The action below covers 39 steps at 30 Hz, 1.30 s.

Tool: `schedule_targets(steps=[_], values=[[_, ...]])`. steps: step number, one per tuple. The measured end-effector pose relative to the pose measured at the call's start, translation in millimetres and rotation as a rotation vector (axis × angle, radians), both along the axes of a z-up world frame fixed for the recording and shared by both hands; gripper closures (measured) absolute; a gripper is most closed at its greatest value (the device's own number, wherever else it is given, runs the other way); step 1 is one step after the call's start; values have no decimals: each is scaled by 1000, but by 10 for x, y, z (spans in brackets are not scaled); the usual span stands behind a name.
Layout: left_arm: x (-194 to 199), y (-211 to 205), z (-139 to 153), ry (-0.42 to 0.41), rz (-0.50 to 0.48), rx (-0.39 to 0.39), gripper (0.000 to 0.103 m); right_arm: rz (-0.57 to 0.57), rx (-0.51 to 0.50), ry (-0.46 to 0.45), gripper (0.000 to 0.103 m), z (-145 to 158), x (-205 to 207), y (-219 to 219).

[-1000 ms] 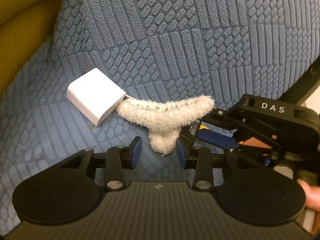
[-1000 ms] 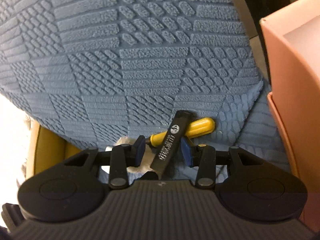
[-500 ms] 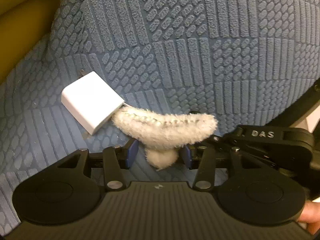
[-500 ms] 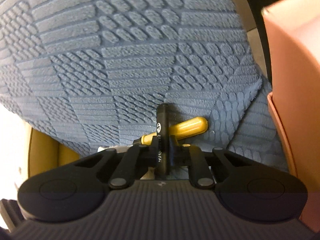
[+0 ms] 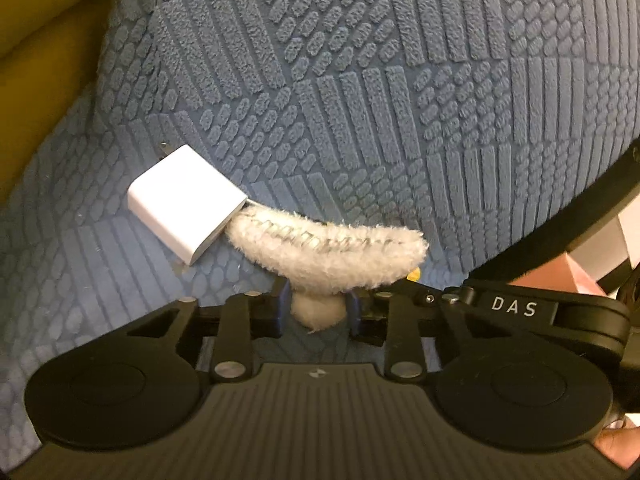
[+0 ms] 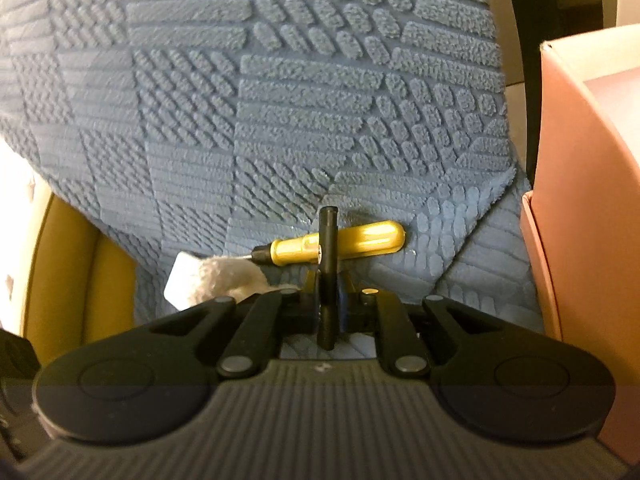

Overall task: Organize rigid objects
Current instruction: 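Grasp the black lighter with the right tool while the left tool approaches the plush toy, then lift the black lighter with the right tool while the left tool grasps the white plush toy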

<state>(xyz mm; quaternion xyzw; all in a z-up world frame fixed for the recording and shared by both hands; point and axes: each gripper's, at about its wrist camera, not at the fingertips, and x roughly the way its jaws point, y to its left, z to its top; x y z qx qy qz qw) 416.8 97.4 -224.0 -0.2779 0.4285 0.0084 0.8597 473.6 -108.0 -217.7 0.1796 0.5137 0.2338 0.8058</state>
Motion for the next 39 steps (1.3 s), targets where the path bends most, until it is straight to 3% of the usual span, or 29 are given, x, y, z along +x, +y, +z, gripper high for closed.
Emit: schedule_targets(steps=[5, 11, 17, 25, 31, 36, 39], values=[[-37, 9, 55, 25, -16, 16, 86, 33, -45, -29, 91, -12, -152, 124], [-209, 44, 144, 28, -24, 32, 95, 59, -73, -72, 91, 27, -391, 153], [-672, 74, 283, 17, -21, 31, 96, 71, -91, -84, 91, 121, -576, 126], [-961, -5, 335, 29, -41, 47, 100, 84, -120, -55, 91, 133, -759, 83], [-1108, -5, 356, 2, -48, 70, 100, 111, -169, -108, 91, 221, -1026, 54], [-1025, -21, 322, -6, -56, 75, 96, 120, -218, -138, 91, 221, -1156, 42], [-967, -45, 301, 10, -60, 93, 63, 137, -251, -162, 91, 223, -1187, 48]])
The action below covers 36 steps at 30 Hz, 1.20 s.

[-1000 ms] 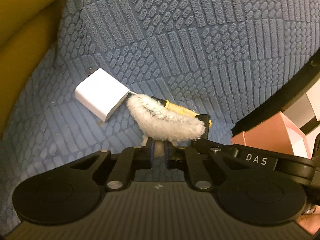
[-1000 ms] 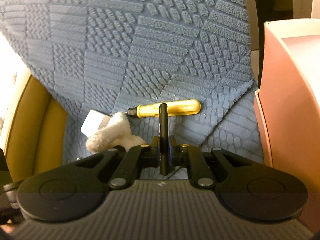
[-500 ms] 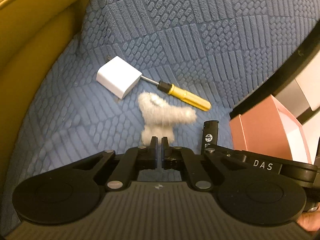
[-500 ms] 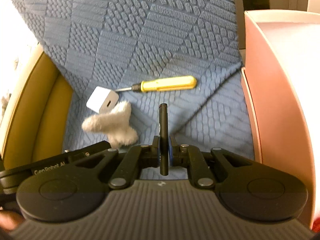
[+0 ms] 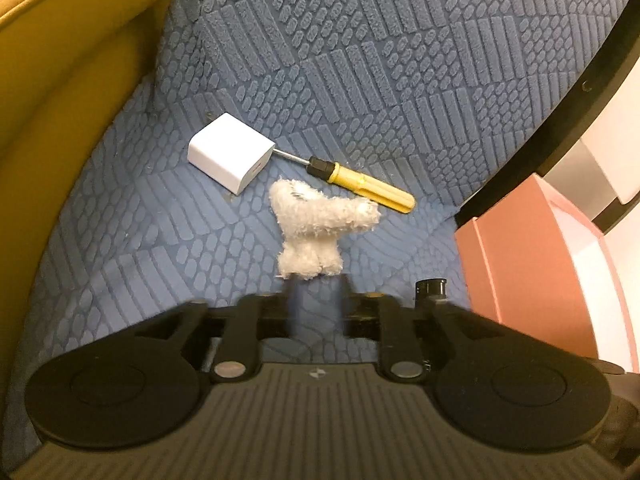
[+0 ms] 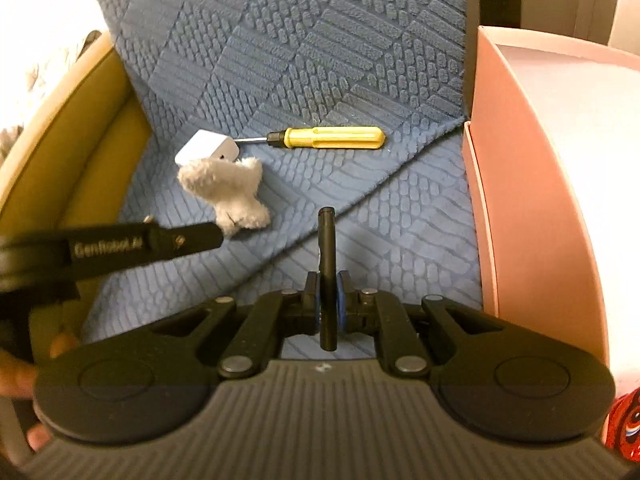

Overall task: Organize rigid objects
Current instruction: 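Lift the black lighter with the right tool while the left tool grasps the white plush toy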

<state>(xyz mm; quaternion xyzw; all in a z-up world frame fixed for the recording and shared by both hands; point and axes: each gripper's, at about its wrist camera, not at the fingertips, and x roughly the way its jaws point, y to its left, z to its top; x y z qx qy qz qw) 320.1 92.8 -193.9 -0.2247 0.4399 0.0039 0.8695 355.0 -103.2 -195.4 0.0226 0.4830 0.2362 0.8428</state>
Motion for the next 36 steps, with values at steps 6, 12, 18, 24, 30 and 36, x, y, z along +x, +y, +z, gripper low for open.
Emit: schedule_targets(steps=[6, 12, 18, 24, 30, 36], values=[[92, -34, 14, -30, 3, 59, 52, 21, -47, -30, 91, -49, 37, 61], [227, -76, -70, -16, -24, 44, 52, 5, -33, -8, 90, -118, 98, 71], [347, -147, -127, -27, -11, 73, 52, -1, -7, 19, 89, -174, 178, 61], [386, -173, -148, -33, 4, 124, 52, 5, -15, 2, 89, -205, 225, 109], [425, -185, -215, -12, 8, 141, 67, 15, -31, -46, 89, -239, 213, 180], [276, -160, -177, 4, 19, 141, 68, 9, -31, -45, 90, -220, 191, 144]])
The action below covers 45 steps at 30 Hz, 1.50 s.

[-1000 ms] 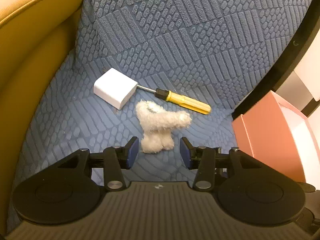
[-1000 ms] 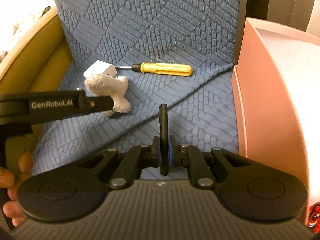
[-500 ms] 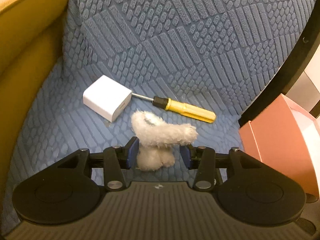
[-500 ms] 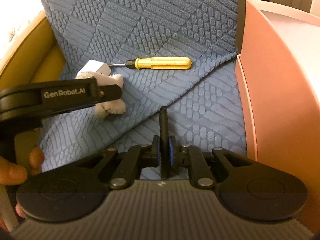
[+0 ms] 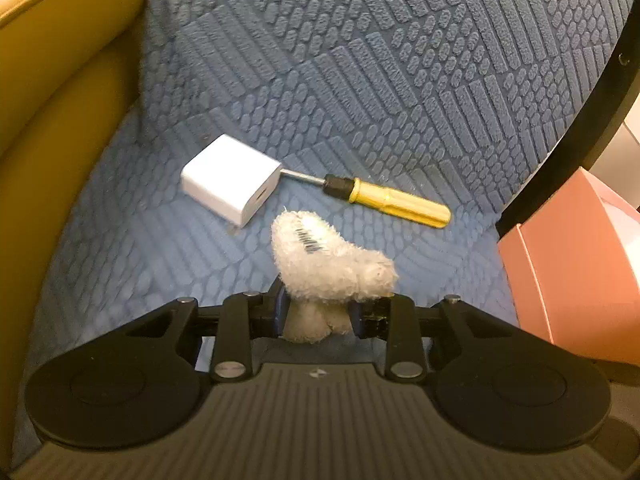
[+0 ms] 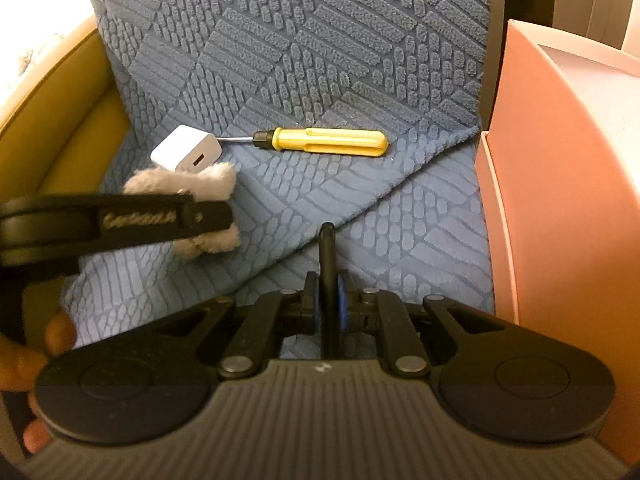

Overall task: Organize rigid objects
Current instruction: 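Lift the black lighter with the right tool while the left tool grasps the white plush toy, then carry the plush toy with the left tool while the right tool carries the lighter to the pink box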

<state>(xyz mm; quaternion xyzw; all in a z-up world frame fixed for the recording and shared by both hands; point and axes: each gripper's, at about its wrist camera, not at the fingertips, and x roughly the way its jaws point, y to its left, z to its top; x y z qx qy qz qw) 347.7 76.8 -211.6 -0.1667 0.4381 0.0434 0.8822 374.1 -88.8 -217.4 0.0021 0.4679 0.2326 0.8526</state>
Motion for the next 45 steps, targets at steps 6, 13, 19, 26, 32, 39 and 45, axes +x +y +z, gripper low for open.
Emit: schedule_targets(steps=[6, 13, 19, 26, 32, 39, 45], values=[[-270, 62, 89, -8, 15, -27, 68, 7, 6, -19, 90, 141, -80, -89], [-654, 7, 260, -25, 20, -50, 68, 8, 51, -44, 90, 388, -223, -196], [-996, -81, 382, -31, 0, -90, 68, 13, 34, -55, 90, 430, -477, -390], [-1380, -222, 628, -44, -22, -119, 68, -25, 60, -42, 90, 634, -844, -677], [-1574, -361, 906, -63, -53, -123, 68, -46, 68, -50, 90, 828, -1075, -794], [-1697, -552, 1231, -80, -56, -133, 68, -82, 86, -59, 90, 1118, -1223, -1031], [-1630, -777, 1529, -103, -73, -129, 68, -96, 99, -85, 90, 1412, -1194, -1264]])
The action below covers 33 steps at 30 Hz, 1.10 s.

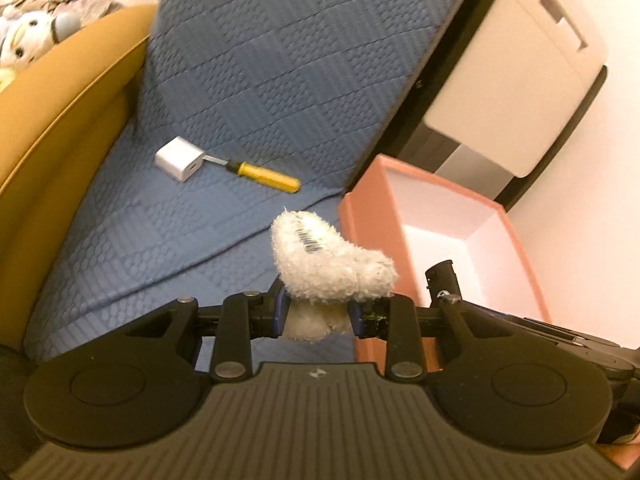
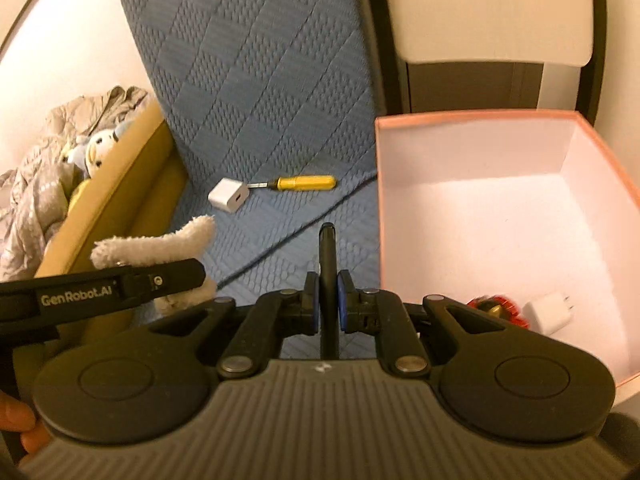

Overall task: Organize rigid objects
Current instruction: 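Carry the plush toy with the left tool while the right tool carries the lighter to the pink box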

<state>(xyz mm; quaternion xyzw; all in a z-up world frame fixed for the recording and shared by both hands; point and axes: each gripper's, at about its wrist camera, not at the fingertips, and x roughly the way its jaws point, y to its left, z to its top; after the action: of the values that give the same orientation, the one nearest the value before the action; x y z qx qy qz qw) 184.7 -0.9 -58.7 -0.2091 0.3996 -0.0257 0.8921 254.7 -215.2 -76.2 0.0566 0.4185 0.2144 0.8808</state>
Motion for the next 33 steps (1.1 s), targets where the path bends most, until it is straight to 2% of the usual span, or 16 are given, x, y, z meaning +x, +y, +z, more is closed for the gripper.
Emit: schedule_targets(steps=[12, 19, 26, 33], values=[[306, -573, 604, -91, -44, 14, 68, -33, 29, -86, 90, 554, 242, -468], [465, -956, 766, -130, -76, 18, 68, -62, 23, -136, 90, 702, 353, -825], [823, -1336, 657, -115, -110, 17, 68, -98, -3, -126, 90, 510, 550, -1168], [1114, -1665, 245, -33, -143, 35, 68, -145, -33, -56, 90, 91, 805, -1544]])
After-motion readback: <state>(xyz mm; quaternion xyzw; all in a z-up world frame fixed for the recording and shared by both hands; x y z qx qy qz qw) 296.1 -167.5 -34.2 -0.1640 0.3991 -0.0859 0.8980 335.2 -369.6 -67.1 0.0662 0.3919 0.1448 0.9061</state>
